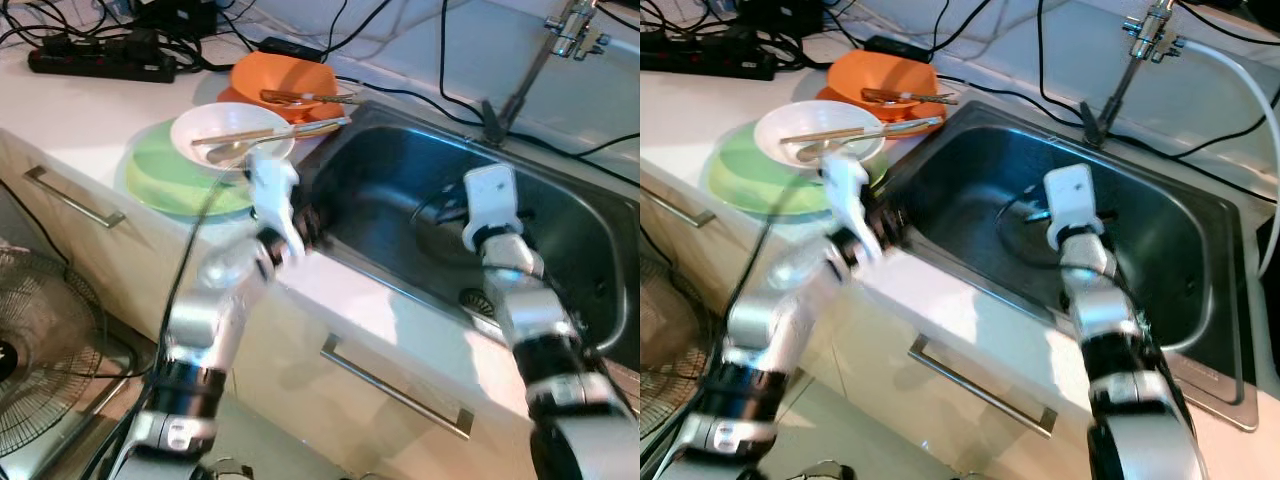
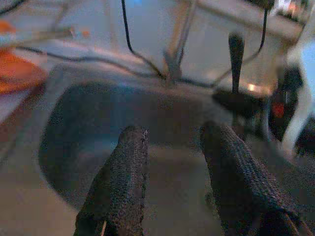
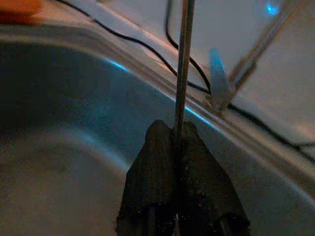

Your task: Kitchen organization

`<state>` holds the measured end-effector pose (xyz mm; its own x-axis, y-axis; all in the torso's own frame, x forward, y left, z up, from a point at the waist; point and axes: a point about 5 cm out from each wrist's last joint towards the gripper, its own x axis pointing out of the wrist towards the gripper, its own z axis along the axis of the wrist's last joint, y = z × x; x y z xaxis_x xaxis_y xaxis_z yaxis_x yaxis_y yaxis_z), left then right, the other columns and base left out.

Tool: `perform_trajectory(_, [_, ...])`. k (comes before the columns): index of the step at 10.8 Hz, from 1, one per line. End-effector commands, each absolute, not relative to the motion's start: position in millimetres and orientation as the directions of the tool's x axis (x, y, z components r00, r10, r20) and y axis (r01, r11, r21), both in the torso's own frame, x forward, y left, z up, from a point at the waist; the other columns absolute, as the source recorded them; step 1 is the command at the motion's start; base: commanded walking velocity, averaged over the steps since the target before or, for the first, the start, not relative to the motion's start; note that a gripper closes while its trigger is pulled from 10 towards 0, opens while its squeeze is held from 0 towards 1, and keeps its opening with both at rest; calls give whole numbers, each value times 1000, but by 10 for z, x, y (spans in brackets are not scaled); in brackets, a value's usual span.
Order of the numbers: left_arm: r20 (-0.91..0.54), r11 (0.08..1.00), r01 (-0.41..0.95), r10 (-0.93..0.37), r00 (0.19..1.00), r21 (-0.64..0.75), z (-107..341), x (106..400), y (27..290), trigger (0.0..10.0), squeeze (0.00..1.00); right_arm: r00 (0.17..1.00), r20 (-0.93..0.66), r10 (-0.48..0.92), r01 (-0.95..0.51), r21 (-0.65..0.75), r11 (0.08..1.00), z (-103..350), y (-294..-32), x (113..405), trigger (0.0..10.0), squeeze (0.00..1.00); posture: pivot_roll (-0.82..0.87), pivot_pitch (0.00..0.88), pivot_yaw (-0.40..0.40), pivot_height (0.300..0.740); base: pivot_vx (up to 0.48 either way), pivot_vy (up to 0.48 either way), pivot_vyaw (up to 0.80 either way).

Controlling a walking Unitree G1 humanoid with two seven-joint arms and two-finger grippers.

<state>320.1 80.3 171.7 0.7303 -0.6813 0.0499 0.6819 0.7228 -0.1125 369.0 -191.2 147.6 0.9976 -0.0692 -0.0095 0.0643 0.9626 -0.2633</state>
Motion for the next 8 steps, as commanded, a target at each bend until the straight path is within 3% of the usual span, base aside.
perform_trajectory(1, [8, 709, 700, -702, 712, -87, 1656, 3176, 753, 10000, 0, 993, -34, -116, 107, -213, 971, 1464, -1988, 3706, 10000, 0, -35, 55, -115, 740, 0, 0, 0])
perform_trajectory(3, [-85, 682, 731, -730, 678, -28, 1523, 3115, 713, 10000, 0, 983, -118, -142, 121, -169, 978, 1383, -1976, 3766, 10000, 0, -34, 55, -116, 740, 0, 0, 0])
perform_trajectory(8, [-152, 664, 748, -740, 656, -7, 1443, 3080, 699, 10000, 0, 936, -332, -119, 91, -99, 991, 1109, -1819, 3797, 10000, 0, -29, 56, -123, 740, 0, 0, 0])
